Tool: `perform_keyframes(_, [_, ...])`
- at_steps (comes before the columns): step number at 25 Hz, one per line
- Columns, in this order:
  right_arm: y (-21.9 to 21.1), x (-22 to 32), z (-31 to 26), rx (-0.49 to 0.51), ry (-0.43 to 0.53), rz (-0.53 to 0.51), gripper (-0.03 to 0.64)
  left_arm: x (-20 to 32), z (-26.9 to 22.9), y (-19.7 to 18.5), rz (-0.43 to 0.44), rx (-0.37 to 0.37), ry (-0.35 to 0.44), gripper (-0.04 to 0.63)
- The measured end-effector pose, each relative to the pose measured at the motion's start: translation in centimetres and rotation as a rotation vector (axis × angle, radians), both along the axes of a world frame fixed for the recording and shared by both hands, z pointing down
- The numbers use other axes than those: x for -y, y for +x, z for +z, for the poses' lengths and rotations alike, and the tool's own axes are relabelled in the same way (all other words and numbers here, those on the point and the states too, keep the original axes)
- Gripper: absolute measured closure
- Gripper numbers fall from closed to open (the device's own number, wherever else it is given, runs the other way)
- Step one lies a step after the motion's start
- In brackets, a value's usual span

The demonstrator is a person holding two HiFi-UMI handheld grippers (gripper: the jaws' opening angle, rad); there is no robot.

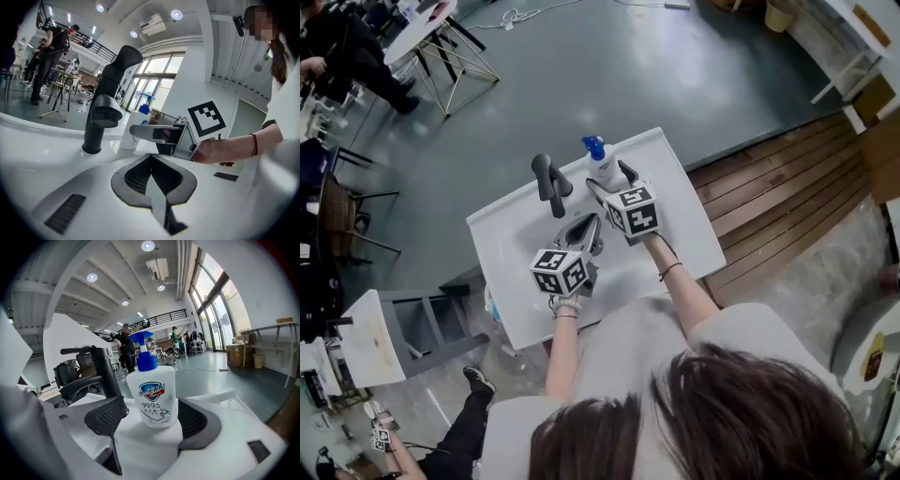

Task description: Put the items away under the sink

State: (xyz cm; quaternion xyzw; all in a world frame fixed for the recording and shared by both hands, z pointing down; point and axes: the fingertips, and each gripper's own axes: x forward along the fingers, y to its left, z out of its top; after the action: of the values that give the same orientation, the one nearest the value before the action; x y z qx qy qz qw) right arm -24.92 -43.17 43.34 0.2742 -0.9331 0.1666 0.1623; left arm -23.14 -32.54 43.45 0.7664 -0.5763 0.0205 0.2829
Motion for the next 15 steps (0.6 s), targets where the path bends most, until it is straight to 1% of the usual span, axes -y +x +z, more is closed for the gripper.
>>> perform_keyframes(7, [-1.3, 1.2, 0.9, -0.021, 0.011, -0.004, 0.253, 0.6, 0.2, -0.6, -0.009, 0.007, -0.012, 0.598])
perform_keyframes(15, [-1.8, 1.9, 1.6, -0.021, 0.018, 0.007, 0.253, 0.6, 1.0, -0.8, -0.016, 0.010, -0.034, 0.598])
